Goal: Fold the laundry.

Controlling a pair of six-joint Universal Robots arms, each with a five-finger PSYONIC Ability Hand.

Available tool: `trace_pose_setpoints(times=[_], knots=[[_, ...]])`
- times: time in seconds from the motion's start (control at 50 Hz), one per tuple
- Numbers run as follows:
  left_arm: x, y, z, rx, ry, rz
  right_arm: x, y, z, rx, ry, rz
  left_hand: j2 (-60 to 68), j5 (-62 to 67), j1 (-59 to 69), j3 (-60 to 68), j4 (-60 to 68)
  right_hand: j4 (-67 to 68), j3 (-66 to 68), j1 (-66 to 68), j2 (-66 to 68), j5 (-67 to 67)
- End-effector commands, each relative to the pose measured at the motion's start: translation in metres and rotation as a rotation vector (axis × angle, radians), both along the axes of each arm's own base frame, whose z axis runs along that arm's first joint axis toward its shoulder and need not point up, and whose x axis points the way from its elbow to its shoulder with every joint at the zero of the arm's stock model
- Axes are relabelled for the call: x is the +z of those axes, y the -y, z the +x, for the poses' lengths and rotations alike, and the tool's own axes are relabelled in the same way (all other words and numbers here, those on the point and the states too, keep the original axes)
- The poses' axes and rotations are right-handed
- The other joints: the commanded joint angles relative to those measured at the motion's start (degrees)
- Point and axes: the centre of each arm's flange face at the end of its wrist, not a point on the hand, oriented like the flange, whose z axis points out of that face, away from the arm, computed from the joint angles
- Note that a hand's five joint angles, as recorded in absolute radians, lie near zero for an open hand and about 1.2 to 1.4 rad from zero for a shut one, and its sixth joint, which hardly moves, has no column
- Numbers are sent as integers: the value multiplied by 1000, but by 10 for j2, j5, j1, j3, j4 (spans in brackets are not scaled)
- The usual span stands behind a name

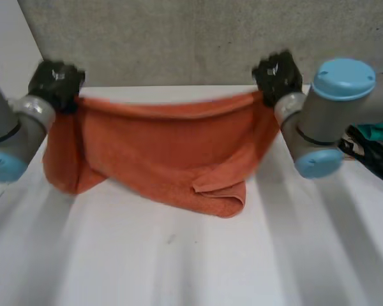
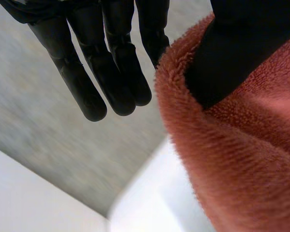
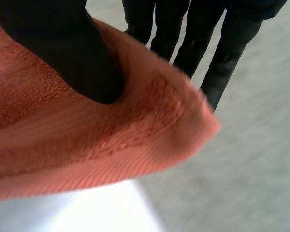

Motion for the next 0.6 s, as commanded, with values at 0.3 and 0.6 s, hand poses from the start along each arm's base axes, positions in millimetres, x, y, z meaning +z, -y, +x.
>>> trace_pose_setpoints(times=[0.3, 0.6], knots=[[74, -4, 8, 33, -238, -299, 70, 7, 1, 88, 259, -330, 114, 144, 129, 116, 112, 115, 119, 149, 125, 126], [-115, -58, 21, 30, -55, 197, -86, -32, -35, 74, -62, 214, 114, 144, 129, 116, 112, 115, 119, 149, 125, 126]])
